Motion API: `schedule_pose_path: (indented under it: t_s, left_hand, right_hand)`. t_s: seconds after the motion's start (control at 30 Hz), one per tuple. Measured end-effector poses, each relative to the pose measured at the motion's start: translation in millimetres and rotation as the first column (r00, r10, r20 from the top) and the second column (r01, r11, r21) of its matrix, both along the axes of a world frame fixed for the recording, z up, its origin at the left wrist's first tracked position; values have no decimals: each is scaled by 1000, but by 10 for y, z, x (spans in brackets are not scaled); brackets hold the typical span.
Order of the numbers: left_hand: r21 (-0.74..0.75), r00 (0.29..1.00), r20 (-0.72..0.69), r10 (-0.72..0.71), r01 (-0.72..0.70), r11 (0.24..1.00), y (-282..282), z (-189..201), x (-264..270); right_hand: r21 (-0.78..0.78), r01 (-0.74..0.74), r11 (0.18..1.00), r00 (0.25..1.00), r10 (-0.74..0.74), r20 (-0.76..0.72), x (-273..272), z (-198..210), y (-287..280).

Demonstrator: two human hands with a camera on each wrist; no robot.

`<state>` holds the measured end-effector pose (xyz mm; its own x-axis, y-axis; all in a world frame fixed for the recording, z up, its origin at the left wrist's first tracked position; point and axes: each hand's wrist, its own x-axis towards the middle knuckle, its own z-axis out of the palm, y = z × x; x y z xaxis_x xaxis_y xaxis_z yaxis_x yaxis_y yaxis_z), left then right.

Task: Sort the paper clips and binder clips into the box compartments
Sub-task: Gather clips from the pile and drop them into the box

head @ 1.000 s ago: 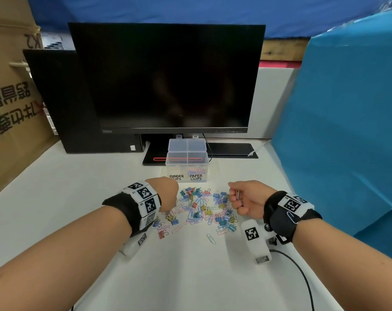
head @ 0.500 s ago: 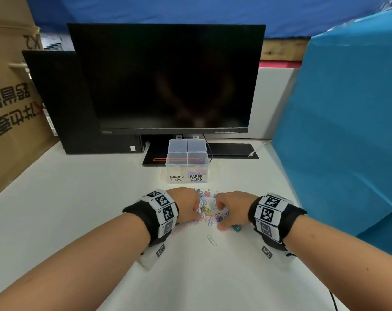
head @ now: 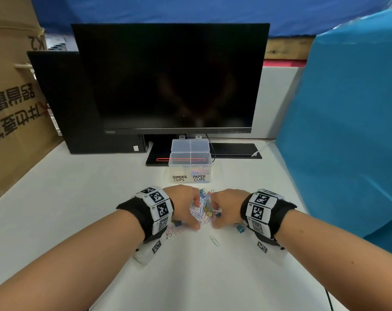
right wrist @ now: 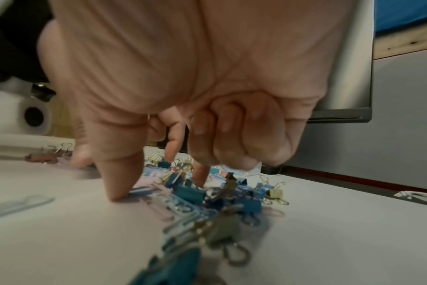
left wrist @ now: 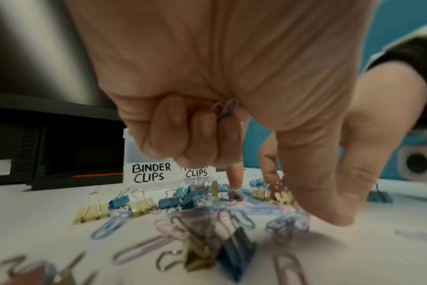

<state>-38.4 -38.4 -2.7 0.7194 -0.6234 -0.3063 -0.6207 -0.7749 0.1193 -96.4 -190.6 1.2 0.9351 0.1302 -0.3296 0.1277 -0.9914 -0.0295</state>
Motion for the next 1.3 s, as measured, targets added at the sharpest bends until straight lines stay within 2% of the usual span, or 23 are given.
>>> schedule_pose_path:
  t_s: [0.23,0.37,0.47,0.57,0.63,0.7,0.77,0.8,0.87,0.9,0.93,1.0,1.07,1.2,1.3]
  left_hand:
    - [82,999,-31,-30,33,996,-135,18,-66]
    - [222,996,39,-85,74,972,-211,30,-144]
    - [241,994,80,-78,57,969,-197,-19,-161]
    - [215,998,26,-49,42,976,-151,38,-177]
    - [123,999,-43,-24,29,992,-89,108,-125]
    - [-10,986,-155,67,-70,998,11,171,-40]
    - [-80,949,-264,172,-199,977,105,189,38]
    - [-118,919,-326,223,-273,955,140,172,76]
    - [-229,787,-544,292,-474,850,189,155,123]
    - [-261,716,-632,297,-558,788,208,146,142]
    - [-279,664,-689,290,-612,740,231,140,164]
    - [-281,616,-735,284,-658,699,260,142,208]
    - [-298,608,-753,253,-657,693,241,168,253]
    - [-398,646,-747,160,-627,670,93,363,377]
    - [-443,661,-736,144,-631,637,-56,537,545]
  right_hand:
    - [-120,-36,992,999,32,-34,68,-32,120]
    - [-229,-34,973,999,26,-39,63,-39,190]
    - [-251,-33,967,998,18,-59,56,-39,211]
    - [-121,30,992,996,-39,-79,56,-7,178]
    - [26,108,994,991,-105,-86,69,32,94]
    - [140,192,971,977,-175,-124,65,74,-12]
    - [323,327,888,942,-280,-184,60,94,-112]
    - [454,420,786,907,-340,-249,57,92,-152]
    - [644,562,519,827,-384,-411,41,108,-207]
    - [684,590,430,805,-382,-454,50,103,-240]
    - [700,605,380,792,-377,-480,60,99,-269]
    - [714,620,324,779,-365,-510,100,97,-312]
    - [726,624,289,773,-365,-518,166,118,-352]
    - [763,583,279,802,-350,-484,375,230,-387]
    - [789,564,241,798,-405,-446,625,364,-385]
